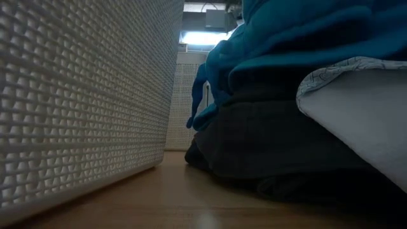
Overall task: Sort clothes
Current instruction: Put the blue short into the bottom laundry organizer
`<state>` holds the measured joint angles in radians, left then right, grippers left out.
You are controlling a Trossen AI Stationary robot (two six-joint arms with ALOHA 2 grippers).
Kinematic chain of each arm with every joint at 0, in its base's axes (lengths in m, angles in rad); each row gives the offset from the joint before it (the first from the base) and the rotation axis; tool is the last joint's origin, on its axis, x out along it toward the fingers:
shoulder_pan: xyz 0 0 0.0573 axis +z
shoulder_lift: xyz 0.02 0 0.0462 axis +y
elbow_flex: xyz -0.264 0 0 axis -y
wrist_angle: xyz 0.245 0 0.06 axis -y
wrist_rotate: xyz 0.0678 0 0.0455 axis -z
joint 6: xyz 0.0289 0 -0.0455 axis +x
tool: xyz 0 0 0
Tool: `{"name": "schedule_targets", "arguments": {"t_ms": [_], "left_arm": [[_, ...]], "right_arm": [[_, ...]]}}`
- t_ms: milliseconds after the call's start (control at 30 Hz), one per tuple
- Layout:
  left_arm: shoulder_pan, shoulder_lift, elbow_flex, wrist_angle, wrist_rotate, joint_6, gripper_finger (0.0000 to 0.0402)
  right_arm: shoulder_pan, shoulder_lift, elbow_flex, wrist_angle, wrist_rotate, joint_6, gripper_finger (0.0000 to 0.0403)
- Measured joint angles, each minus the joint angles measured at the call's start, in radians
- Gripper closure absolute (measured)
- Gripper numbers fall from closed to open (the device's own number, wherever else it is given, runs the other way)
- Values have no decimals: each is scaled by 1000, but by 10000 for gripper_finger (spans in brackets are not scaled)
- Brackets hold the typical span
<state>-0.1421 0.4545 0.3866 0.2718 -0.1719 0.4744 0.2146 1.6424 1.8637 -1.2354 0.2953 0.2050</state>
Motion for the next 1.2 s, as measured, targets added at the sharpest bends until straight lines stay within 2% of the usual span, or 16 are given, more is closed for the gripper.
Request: {"name": "schedule_targets", "arguments": {"t_ms": [100,200,367,500,833,900,1067,1200], "left_arm": [[0,0,0,0,0,0,396],[0,0,0,0,0,-1,396],[0,0,0,0,0,3,396],[0,0,0,1,0,4,396],[0,0,0,2,0,5,396],[0,0,0,2,0,5,396],[0,0,0,2,0,0,396],[0,0,0,1,0,-1,396]], "right_arm": [[73,0,-71,-27,25,103,169],[131,-3,-162,-3,-31,172,169],[196,-5,-325,186,-172,209,169],[225,-5,-401,355,-182,175,169],[206,6,-450,547,-116,72,169],[189,25,-458,537,-155,78,169],[148,75,-499,529,-355,166,169],[129,114,-518,460,-390,175,169]]}}
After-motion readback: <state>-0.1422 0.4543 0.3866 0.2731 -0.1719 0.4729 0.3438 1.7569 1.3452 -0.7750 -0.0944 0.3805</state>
